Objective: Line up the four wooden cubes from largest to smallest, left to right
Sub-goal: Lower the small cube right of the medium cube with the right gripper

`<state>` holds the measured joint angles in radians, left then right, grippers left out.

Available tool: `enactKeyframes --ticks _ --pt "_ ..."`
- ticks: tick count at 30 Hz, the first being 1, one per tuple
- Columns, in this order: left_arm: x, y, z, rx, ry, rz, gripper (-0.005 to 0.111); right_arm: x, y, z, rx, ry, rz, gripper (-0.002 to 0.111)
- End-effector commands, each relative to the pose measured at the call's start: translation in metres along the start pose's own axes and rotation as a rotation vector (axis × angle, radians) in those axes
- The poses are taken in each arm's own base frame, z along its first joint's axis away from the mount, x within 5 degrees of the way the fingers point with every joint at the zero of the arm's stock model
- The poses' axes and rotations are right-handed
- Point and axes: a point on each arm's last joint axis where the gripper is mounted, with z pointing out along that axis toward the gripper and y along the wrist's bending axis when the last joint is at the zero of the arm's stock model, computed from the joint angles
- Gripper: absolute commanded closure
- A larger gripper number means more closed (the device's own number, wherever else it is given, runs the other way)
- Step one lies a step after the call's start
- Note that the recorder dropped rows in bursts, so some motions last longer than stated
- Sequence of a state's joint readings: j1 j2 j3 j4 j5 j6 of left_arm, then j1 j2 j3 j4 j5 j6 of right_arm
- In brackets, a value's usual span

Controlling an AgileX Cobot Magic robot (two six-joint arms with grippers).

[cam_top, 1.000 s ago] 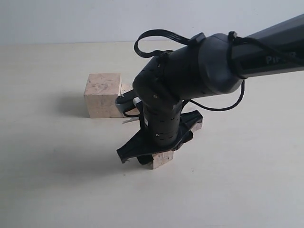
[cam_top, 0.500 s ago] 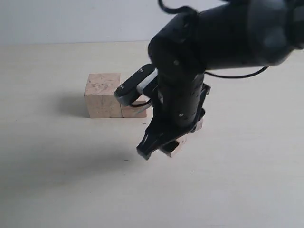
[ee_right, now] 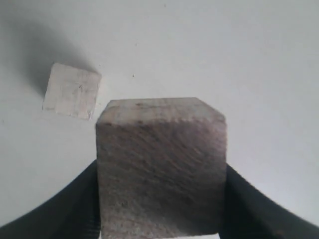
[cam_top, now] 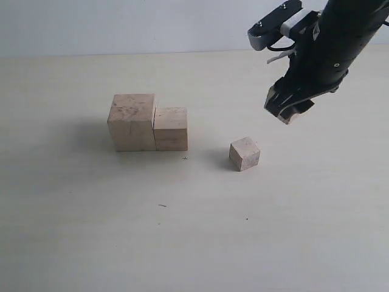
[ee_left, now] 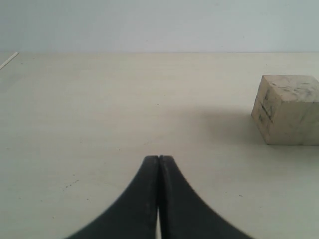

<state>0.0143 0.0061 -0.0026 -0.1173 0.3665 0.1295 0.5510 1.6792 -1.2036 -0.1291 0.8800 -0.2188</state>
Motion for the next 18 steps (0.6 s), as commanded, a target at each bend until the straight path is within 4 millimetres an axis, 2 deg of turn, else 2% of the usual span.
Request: enactKeyframes --ticks 1,11,14,18 --pt "0.0 0.0 0.0 0.003 -0.014 -0.002 0.107 -0.011 -0.004 0.004 0.006 -0.12 -0.039 0.108" --pt "0.0 0.0 0.0 0.003 -0.014 -0.002 0.107 -0.029 -0.003 0.0 -0.023 -0.316 0.141 0.108" --pt "0.0 0.0 0.0 0.003 -0.014 -0.002 0.107 -0.03 -0.004 0.004 -0.011 -0.319 0.1 0.108" --pt "0.0 0.0 0.0 0.003 -0.014 -0.002 0.107 -0.032 -0.002 0.023 -0.005 -0.294 0.007 0.108"
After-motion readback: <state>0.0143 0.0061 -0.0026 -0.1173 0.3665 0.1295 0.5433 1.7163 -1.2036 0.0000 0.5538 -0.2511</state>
